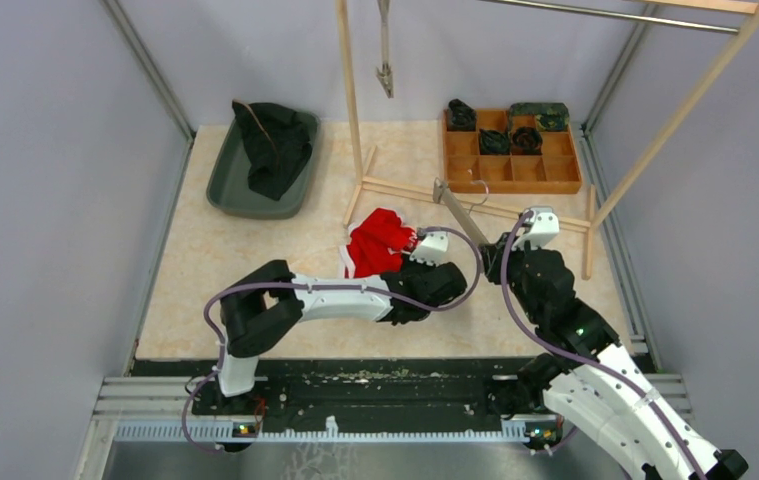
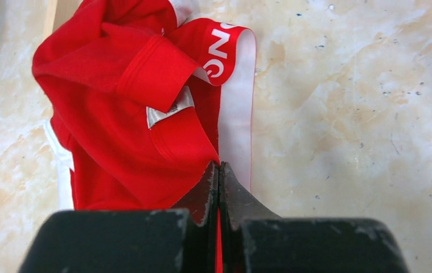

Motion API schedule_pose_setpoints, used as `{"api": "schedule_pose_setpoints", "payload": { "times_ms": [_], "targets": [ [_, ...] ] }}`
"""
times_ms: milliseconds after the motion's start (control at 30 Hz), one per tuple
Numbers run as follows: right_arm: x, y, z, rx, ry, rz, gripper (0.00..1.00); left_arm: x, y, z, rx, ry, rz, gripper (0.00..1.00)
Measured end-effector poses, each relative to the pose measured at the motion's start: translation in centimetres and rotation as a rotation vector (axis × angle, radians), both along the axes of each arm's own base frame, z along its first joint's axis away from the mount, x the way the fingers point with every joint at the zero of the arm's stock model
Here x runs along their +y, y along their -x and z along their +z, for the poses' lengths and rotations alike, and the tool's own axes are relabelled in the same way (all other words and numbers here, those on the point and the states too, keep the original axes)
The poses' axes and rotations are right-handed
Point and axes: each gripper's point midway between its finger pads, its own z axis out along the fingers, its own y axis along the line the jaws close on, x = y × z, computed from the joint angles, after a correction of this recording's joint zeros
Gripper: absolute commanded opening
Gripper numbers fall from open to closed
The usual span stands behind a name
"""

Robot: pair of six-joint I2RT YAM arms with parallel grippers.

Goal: Clip the underwear to the hanger
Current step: Adjust the underwear at the center of the board.

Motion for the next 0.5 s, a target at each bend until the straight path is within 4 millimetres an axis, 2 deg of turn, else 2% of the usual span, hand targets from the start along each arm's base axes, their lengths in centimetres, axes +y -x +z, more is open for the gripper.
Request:
{"api": "schedule_pose_setpoints", "payload": {
  "times_ms": [267, 500],
  "targets": [
    [-0.1, 0.0, 0.1, -0.006, -0.003, -0.004, 0.00, -0.9, 0.1, -0.9, -0.012, 0.032, -0.075, 0.00],
    [-0.7, 0.1, 0.5, -0.020, -0.012, -0.035, 0.00, -1.7, -0.4, -0.5, -0.052, 0.066, -0.099, 0.00]
  ]
}}
